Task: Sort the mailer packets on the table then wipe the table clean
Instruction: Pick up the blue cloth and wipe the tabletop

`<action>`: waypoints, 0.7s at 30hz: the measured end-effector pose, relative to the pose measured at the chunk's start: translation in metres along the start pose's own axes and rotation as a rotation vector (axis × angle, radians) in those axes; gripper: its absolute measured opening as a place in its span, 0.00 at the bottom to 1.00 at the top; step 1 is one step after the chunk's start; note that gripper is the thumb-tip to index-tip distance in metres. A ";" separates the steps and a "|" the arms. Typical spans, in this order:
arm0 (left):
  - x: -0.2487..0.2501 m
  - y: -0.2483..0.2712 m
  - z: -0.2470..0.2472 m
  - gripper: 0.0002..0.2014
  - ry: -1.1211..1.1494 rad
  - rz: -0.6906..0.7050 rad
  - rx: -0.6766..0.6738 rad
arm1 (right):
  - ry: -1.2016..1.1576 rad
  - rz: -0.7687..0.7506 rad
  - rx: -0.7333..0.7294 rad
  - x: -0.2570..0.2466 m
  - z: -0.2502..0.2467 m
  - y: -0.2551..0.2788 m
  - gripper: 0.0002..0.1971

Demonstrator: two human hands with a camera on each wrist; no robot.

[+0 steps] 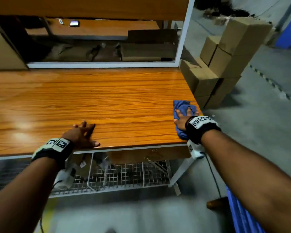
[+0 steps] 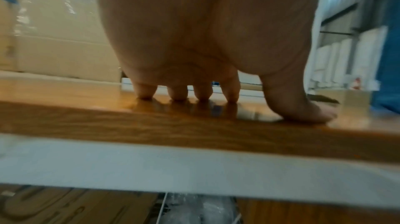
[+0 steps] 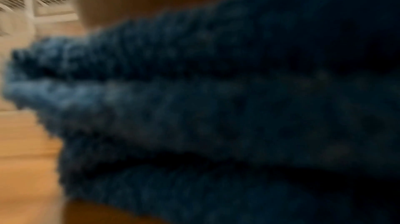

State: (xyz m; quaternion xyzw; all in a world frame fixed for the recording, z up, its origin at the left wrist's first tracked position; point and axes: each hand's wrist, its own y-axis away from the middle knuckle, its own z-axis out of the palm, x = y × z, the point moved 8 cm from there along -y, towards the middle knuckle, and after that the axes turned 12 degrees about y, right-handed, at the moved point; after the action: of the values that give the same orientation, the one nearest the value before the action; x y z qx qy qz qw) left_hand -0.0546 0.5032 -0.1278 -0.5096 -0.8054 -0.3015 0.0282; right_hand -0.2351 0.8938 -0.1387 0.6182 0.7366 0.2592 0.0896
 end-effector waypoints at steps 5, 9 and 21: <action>-0.001 -0.003 0.002 0.48 0.077 0.059 -0.005 | 0.021 -0.295 0.046 -0.165 -0.004 0.032 0.32; -0.002 0.000 0.001 0.46 0.054 0.063 0.031 | 0.078 -0.402 0.053 -0.237 0.009 0.088 0.28; 0.001 0.010 0.004 0.44 -0.020 0.129 0.005 | -0.157 0.235 0.027 0.007 0.036 0.053 0.30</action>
State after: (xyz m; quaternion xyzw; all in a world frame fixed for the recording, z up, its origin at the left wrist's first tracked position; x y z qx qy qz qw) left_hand -0.0464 0.5090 -0.1258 -0.5635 -0.7717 -0.2920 0.0408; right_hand -0.1750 0.9157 -0.1418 0.7196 0.6534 0.2089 0.1077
